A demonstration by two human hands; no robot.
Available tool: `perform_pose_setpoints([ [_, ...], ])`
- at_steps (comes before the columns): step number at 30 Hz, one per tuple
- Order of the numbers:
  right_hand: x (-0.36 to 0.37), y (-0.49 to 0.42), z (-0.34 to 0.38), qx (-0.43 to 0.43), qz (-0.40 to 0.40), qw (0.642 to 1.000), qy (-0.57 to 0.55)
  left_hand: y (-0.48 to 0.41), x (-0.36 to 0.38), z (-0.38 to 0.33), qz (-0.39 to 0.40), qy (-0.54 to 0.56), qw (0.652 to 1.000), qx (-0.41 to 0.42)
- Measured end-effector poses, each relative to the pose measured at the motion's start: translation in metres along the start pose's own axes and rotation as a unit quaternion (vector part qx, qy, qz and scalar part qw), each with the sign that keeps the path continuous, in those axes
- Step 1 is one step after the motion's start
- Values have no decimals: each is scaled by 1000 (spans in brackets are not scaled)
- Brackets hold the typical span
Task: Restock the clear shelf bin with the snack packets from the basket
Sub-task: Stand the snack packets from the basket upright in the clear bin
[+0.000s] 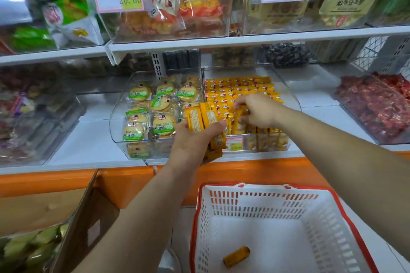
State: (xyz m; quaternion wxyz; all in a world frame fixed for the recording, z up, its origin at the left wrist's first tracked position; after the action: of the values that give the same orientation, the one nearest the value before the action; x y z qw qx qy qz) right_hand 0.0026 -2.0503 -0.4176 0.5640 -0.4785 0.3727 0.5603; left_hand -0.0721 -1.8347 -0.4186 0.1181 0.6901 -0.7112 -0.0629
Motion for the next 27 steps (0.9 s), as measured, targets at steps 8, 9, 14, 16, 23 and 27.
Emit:
perform_pose_setpoints([
  [8,14,2,-9,9,27,999,34,-8,2,2,3,-7,1000,-3],
  [9,12,4,-10,12,18,999,31,-8,3,2,4,-7,1000,-4],
  [14,-8,35,-12,28,-99,993,-66,-7,10,4,14,-15,1000,-15],
  [16,-15,61,-6,51,-136,965,-216,-7,16,7,15,-26,999,-12],
  [23,-16,115,28,179,-15,844,-506,7,46,22,68,-113,990,58],
  [27,-18,116,19,189,-16,846,-499,10,54,25,81,-100,989,79],
])
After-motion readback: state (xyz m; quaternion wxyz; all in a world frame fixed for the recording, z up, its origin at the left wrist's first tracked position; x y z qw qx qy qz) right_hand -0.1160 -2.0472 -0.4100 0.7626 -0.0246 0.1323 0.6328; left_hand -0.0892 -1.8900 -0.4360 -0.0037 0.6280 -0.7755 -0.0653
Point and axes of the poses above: each hand's wrist, its own y-axis away from the middle knuckle, its own x-axis out of the palm, z = x × y, the point moved 1 cm from there along -y, towards the middle knuckle, and after that the axes turned 7 degrees about -z, right-handed, at the moved point
